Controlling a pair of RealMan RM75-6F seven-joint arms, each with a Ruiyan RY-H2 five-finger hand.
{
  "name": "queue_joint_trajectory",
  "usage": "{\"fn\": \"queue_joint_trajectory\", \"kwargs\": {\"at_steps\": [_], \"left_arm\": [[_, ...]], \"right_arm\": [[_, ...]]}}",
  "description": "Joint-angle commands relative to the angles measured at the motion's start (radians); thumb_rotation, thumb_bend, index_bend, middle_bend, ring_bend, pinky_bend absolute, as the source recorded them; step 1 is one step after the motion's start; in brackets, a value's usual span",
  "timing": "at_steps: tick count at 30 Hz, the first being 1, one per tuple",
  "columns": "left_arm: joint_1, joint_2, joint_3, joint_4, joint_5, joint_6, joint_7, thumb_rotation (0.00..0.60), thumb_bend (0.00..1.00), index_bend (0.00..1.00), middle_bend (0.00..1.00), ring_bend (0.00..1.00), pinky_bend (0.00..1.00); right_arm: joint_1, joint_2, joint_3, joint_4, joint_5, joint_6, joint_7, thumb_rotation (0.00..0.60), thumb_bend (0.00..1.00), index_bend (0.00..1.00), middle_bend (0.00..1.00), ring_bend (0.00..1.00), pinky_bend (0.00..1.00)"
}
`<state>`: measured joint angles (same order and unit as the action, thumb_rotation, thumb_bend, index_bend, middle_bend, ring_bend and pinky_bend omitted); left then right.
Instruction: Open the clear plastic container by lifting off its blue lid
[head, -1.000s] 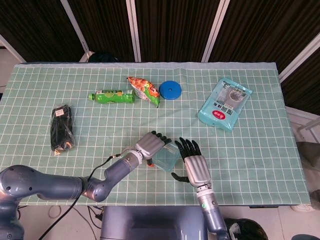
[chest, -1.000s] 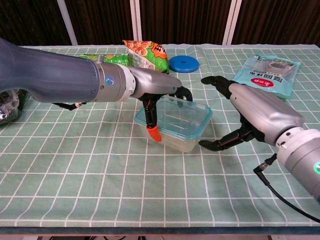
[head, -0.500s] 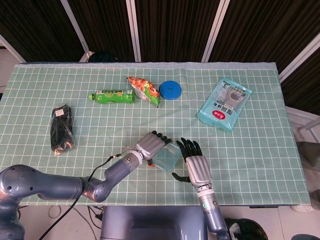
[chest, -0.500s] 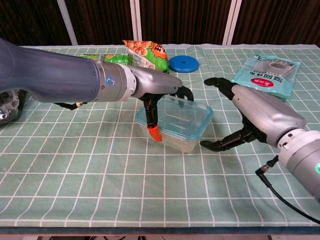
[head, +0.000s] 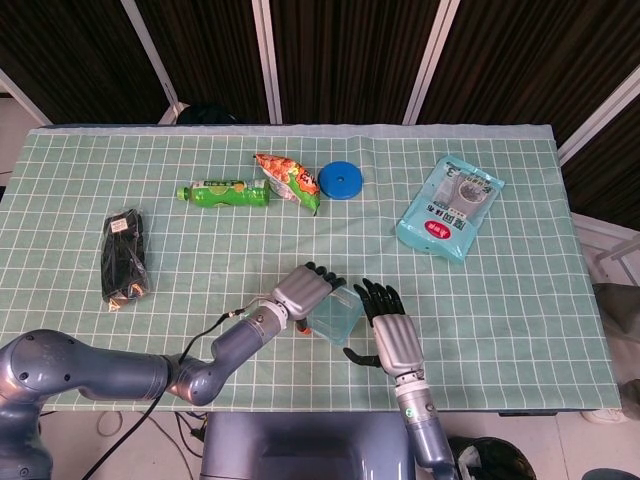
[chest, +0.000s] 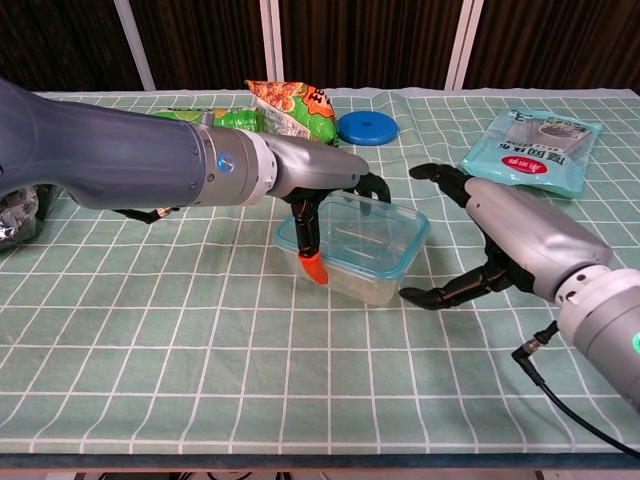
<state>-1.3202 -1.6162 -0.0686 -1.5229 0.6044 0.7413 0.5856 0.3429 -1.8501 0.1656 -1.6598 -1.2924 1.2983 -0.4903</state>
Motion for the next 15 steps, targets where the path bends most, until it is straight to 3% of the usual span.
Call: {"fn": "queue_joint_trajectory", "kwargs": {"at_steps": [1, 15], "left_arm": [[0.000, -0.002, 0.001, 0.000, 0.000, 0.003, 0.000, 0.600, 0.09, 0.23, 0.28, 0.27, 0.41], [-0.008, -0.011, 0.004, -0.001, -0.001, 0.005, 0.003, 0.600, 0.09, 0.23, 0.28, 0.27, 0.41]], "right_arm": [[0.001, -0.002, -0.001, 0.000, 0.003, 0.001, 0.001, 0.600, 0.28, 0.00, 0.00, 0.00, 0.00], [0.006, -0.004, 0.001, -0.004, 0.014, 0.007, 0.007, 0.600, 0.28, 0.00, 0.00, 0.00, 0.00]]}}
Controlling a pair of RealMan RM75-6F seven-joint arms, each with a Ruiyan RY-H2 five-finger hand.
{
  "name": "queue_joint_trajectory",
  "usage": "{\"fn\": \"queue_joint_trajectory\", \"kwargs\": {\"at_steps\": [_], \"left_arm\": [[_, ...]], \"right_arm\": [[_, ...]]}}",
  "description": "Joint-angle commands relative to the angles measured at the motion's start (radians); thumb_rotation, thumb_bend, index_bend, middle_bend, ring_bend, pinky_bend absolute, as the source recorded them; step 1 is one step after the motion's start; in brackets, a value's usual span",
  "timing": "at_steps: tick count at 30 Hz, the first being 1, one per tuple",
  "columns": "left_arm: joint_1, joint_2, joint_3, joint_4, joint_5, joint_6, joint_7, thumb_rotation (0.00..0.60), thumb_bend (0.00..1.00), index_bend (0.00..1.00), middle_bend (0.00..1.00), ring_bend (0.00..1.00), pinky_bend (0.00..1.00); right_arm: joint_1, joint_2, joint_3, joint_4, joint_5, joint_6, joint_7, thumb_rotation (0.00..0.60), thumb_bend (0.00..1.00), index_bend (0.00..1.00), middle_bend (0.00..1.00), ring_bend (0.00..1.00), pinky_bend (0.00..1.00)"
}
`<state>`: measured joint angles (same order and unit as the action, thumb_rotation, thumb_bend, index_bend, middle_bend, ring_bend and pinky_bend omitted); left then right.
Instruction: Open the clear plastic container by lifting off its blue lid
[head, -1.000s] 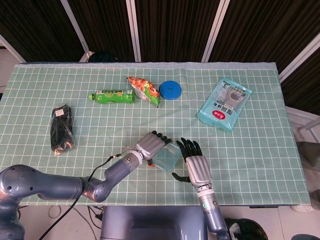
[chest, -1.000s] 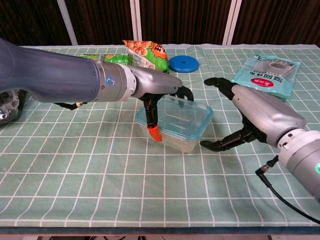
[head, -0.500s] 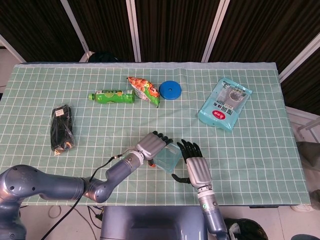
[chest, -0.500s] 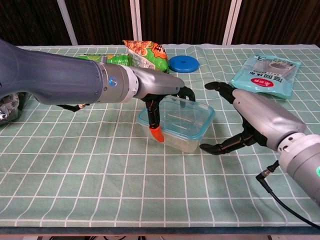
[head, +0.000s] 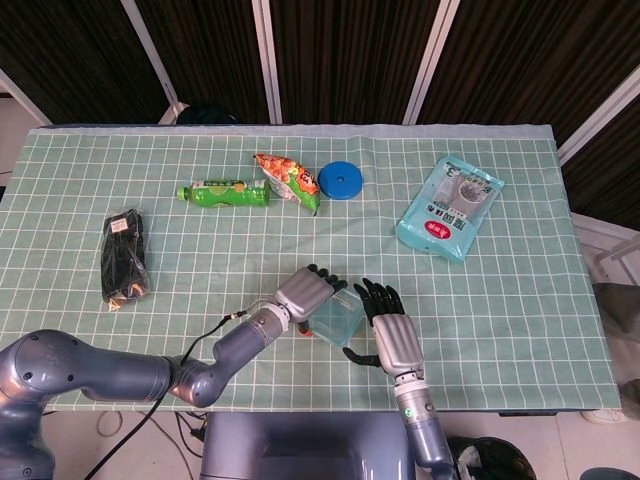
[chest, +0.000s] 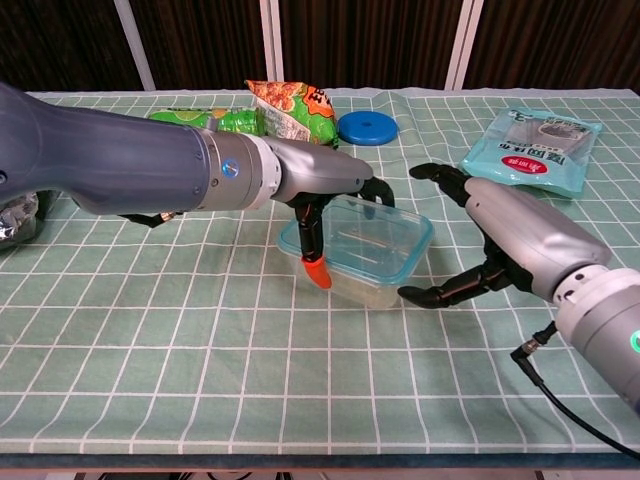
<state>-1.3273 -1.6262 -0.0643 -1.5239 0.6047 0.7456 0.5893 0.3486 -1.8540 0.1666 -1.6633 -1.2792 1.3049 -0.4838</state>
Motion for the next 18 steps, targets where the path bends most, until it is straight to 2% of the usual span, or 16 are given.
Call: {"fn": "queue_joint_trajectory", "kwargs": {"at_steps": [1, 18], "left_arm": [[-0.001, -0.002, -0.001, 0.000, -0.002, 0.001, -0.001, 0.600, 0.09, 0.23, 0.28, 0.27, 0.41], [-0.006, -0.015, -0.001, 0.005, -0.006, 0.017, 0.007, 0.600, 0.09, 0.23, 0.28, 0.27, 0.41]], "right_arm": [[0.001, -0.001, 0.000, -0.001, 0.001, 0.000, 0.000, 0.600, 0.28, 0.00, 0.00, 0.00, 0.00], [0.003, -0.003, -0.007, -0.007, 0.017, 0.004, 0.007, 0.600, 0.28, 0.00, 0.00, 0.00, 0.00]]}}
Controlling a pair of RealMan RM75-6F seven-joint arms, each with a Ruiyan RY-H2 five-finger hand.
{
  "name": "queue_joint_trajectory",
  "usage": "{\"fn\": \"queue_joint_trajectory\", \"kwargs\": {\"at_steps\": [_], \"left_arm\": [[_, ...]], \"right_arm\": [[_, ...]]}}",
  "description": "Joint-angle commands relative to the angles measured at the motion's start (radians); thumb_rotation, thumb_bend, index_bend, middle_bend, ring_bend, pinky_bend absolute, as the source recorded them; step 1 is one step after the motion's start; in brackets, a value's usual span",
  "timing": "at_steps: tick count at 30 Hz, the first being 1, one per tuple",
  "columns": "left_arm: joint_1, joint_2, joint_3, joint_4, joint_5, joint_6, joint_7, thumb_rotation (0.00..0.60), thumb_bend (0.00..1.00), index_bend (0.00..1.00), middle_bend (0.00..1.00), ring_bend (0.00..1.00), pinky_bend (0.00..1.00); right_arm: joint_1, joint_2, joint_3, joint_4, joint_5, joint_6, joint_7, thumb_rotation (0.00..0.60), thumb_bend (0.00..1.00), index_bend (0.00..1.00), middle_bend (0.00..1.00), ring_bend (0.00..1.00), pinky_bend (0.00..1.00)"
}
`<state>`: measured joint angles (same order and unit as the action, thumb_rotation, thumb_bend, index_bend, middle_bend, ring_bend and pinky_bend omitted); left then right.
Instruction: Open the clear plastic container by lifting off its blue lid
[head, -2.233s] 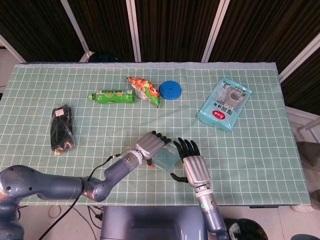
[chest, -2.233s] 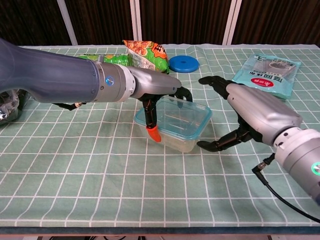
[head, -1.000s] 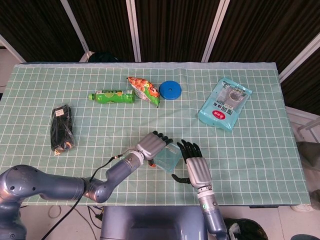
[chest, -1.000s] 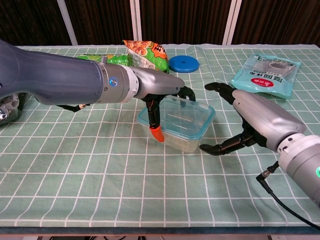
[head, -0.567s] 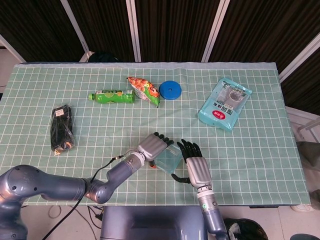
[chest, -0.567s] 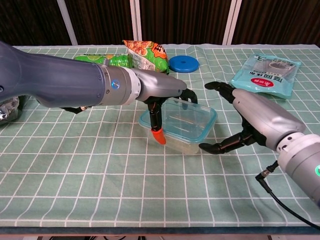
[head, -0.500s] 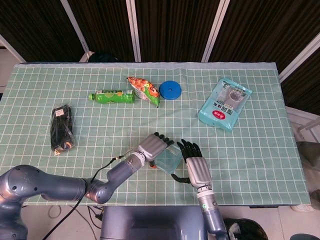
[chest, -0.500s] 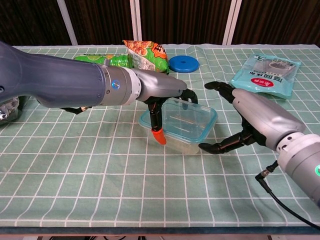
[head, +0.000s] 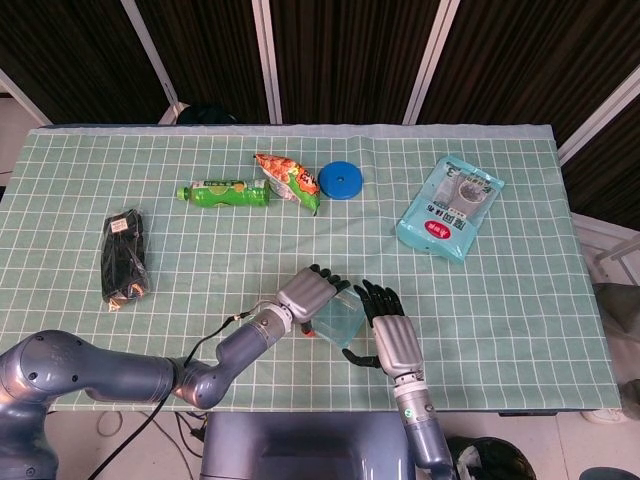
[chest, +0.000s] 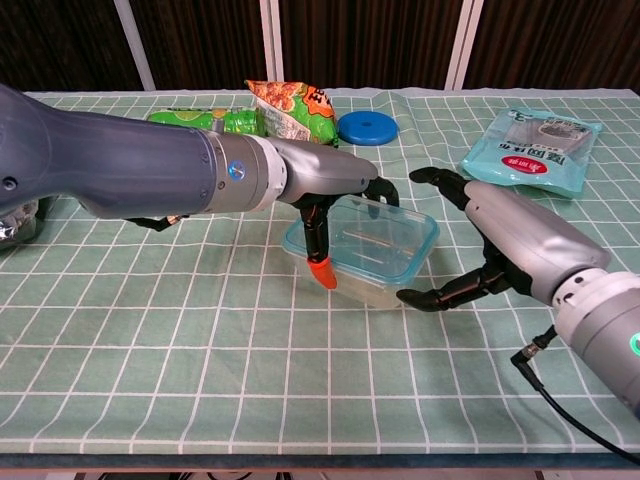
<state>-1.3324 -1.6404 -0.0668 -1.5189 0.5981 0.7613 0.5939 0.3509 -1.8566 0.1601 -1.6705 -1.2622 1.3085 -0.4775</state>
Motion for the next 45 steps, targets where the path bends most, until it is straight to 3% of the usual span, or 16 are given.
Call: {"fn": "queue_joint_trajectory", "kwargs": {"at_steps": [1, 23, 45], "left_arm": [[-0.001, -0.002, 0.002, 0.000, 0.000, 0.001, 0.003, 0.600, 0.09, 0.23, 0.28, 0.27, 0.41], [-0.002, 0.013, 0.003, -0.014, -0.001, -0.024, -0.011, 0.600, 0.09, 0.23, 0.27, 0.27, 0.41], [-0.019, 0.057, 0.014, -0.023, 0.007, -0.081, -0.042, 0.600, 0.09, 0.23, 0.26, 0.27, 0.41]], "right_arm": [[0.001, -0.001, 0.000, 0.000, 0.001, 0.001, 0.001, 0.600, 0.28, 0.00, 0.00, 0.00, 0.00], [0.004, -0.026, 0.006, 0.038, -0.006, 0.008, 0.079, 0.600, 0.28, 0.00, 0.00, 0.00, 0.00], [0.014, -0.061, -0.001, 0.156, -0.112, 0.037, 0.234, 0.600, 0.28, 0.00, 0.00, 0.00, 0.00]]}}
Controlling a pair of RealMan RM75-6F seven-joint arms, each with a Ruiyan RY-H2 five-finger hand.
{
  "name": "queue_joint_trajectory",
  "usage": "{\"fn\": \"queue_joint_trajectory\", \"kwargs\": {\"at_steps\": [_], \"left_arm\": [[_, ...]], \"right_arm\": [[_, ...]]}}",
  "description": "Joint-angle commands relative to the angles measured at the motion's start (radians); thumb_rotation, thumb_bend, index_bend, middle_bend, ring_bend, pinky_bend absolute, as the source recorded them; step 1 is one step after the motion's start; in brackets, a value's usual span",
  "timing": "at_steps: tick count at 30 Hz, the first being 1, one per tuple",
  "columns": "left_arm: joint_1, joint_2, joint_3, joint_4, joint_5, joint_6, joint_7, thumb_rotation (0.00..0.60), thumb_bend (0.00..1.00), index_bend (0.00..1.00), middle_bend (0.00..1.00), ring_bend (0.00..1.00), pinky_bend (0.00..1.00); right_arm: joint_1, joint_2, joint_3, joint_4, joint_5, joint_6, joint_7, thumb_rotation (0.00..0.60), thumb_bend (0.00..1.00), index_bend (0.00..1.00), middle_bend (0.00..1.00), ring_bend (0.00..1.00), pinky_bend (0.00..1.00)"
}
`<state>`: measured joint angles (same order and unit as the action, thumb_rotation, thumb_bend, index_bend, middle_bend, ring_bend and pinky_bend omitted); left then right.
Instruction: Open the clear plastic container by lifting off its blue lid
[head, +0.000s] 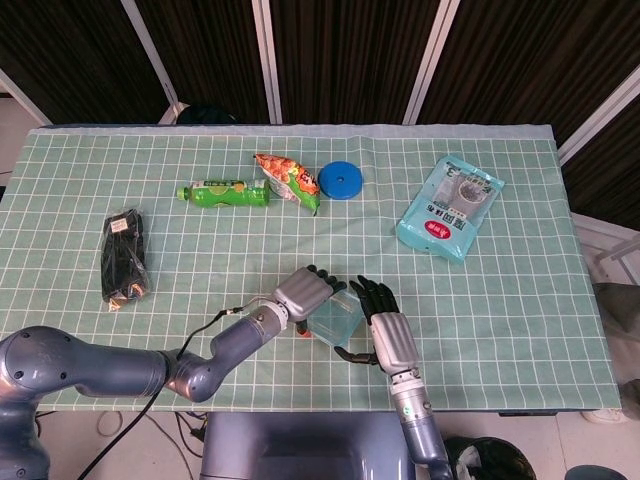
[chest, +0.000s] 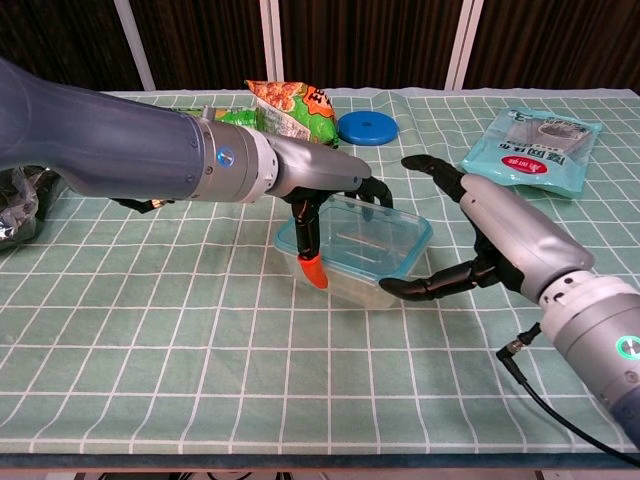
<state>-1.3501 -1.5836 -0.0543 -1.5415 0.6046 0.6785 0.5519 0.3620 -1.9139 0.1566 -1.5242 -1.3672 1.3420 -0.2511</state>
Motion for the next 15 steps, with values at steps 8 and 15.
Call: {"fn": "queue_joint_trajectory", "kwargs": {"at_steps": [8, 15], "left_arm": [[-0.007, 0.007, 0.014, -0.006, 0.000, 0.005, 0.007, 0.600, 0.09, 0.23, 0.26, 0.27, 0.41], [-0.013, 0.019, 0.018, -0.012, 0.000, -0.003, -0.001, 0.600, 0.09, 0.23, 0.26, 0.27, 0.41]], "right_arm": [[0.013, -0.012, 0.017, 0.040, -0.019, 0.007, 0.019, 0.600, 0.28, 0.00, 0.00, 0.00, 0.00], [0.022, -0.018, 0.031, 0.062, -0.027, 0.009, 0.030, 0.600, 0.28, 0.00, 0.00, 0.00, 0.00]]}}
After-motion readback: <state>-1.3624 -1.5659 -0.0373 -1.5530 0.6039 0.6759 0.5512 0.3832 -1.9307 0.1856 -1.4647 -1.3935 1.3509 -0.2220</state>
